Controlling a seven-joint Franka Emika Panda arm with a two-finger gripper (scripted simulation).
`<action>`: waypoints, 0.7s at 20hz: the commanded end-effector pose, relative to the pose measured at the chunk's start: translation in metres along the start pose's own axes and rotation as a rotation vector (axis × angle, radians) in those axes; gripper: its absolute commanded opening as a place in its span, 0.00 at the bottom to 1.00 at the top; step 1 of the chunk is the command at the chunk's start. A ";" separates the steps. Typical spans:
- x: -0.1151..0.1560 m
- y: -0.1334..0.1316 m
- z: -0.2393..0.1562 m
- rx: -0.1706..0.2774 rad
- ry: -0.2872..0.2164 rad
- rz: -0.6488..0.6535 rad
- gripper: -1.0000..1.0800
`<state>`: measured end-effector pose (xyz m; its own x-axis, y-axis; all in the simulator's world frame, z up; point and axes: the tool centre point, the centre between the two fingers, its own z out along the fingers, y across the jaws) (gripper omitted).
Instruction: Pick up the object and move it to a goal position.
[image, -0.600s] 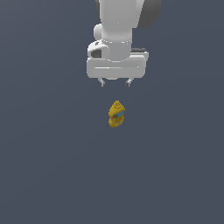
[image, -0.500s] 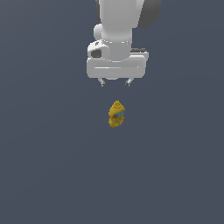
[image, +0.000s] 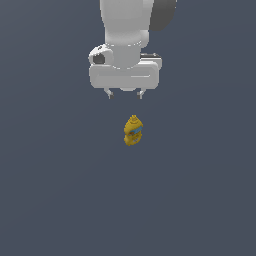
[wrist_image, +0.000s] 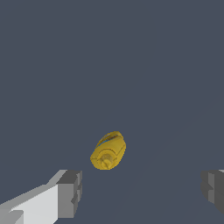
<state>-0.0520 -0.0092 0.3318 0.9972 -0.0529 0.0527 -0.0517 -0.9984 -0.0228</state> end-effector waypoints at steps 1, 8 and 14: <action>0.001 0.001 0.000 0.001 0.001 0.003 0.96; 0.000 0.000 0.001 0.001 0.000 0.015 0.96; -0.002 -0.002 0.007 -0.001 -0.003 0.068 0.96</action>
<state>-0.0529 -0.0077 0.3263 0.9932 -0.1055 0.0496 -0.1044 -0.9942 -0.0252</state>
